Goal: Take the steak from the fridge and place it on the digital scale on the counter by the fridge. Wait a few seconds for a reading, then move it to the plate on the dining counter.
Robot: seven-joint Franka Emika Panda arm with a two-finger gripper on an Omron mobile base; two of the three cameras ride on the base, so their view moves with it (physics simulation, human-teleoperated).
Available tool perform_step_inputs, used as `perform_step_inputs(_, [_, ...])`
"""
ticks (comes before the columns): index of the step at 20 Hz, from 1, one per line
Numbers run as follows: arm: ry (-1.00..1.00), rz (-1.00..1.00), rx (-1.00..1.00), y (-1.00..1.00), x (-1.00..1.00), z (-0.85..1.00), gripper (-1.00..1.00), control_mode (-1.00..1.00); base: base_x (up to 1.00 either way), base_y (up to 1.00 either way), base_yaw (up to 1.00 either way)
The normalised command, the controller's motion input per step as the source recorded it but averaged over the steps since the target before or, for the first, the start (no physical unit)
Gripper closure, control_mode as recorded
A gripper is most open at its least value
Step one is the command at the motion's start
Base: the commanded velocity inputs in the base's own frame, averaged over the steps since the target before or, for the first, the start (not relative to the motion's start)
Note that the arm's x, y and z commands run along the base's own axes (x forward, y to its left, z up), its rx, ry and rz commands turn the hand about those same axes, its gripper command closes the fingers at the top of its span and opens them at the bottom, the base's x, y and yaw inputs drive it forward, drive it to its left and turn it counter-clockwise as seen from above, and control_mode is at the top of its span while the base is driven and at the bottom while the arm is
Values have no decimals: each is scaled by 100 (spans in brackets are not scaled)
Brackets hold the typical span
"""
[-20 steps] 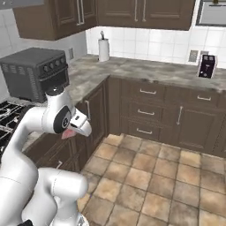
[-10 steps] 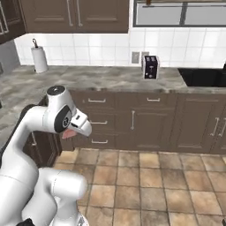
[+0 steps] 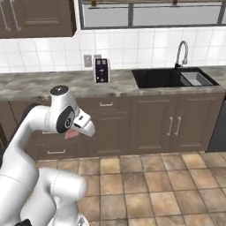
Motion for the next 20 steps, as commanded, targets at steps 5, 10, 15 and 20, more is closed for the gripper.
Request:
perform_step_inputs(5, [0, 0, 0, 0, 0, 0, 100, 100, 100, -72, -9])
perform_step_inputs(10, [0, 0, 0, 0, 0, 0, 100, 100, 94, -30, -35])
perform_step_inputs(15, [0, 0, 0, 0, 0, 0, 100, 100, 21, -8, -79])
perform_step_inputs(20, [0, 0, 0, 0, 0, 0, 100, 100, 2, 0, -89])
